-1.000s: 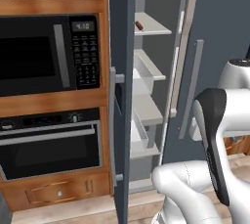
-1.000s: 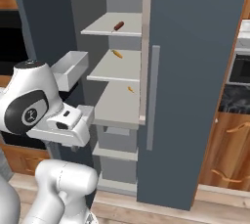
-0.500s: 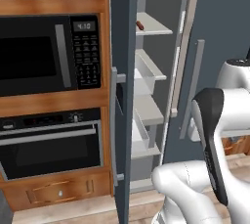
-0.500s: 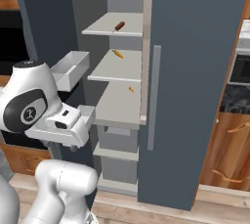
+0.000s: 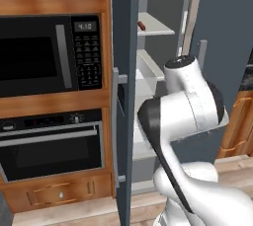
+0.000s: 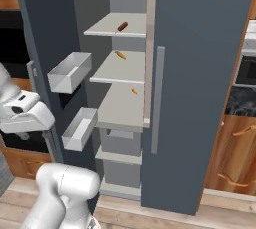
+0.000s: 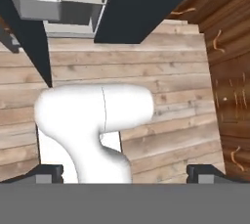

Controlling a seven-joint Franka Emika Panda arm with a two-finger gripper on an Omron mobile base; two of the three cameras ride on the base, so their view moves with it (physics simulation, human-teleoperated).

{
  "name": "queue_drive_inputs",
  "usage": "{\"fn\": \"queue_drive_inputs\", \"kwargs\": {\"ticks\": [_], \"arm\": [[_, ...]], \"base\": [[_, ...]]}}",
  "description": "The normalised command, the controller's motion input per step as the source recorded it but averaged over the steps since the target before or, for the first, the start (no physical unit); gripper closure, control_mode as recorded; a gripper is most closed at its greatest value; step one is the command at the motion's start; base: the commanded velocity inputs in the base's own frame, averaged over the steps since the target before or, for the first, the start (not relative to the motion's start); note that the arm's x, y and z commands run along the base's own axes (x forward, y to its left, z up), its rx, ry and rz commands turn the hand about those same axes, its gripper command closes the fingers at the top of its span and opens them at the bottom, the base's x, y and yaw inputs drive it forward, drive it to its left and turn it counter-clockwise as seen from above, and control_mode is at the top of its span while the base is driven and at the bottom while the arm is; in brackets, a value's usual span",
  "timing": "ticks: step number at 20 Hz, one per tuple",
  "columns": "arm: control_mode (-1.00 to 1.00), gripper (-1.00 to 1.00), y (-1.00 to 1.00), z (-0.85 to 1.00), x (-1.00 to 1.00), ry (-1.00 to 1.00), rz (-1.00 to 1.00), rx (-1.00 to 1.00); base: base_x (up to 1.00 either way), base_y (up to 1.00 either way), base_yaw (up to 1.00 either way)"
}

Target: Store the hot dog in the freezer for long-term storage. Close the freezer door after placing the cooked food.

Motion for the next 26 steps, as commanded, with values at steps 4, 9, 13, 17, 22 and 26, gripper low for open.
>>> {"fn": "queue_drive_inputs", "kwargs": {"ticks": [4, 9, 13, 17, 22, 26], "arm": [[-1.0, -1.0, 1.0, 0.07, 0.68, -0.25, -0.26, -0.36], [-1.0, -1.0, 0.8, 0.01, 0.79, 0.02, -0.23, -0.32], [-1.0, -1.0, 0.31, 0.0, 0.73, 0.0, -0.08, -0.21], [-1.0, -1.0, 0.28, 0.0, 0.78, 0.0, 0.02, -0.2], [-1.0, -1.0, 0.35, 0.0, 0.5, 0.0, 0.08, -0.2], [-1.0, -1.0, 0.33, 0.01, 0.39, -0.01, 0.21, -0.12]], "base": [[0.0, 0.0, 0.0], [0.0, 0.0, 0.0], [0.0, 0.0, 0.0], [0.0, 0.0, 0.0], [0.0, 0.0, 0.0], [0.0, 0.0, 0.0]]}}
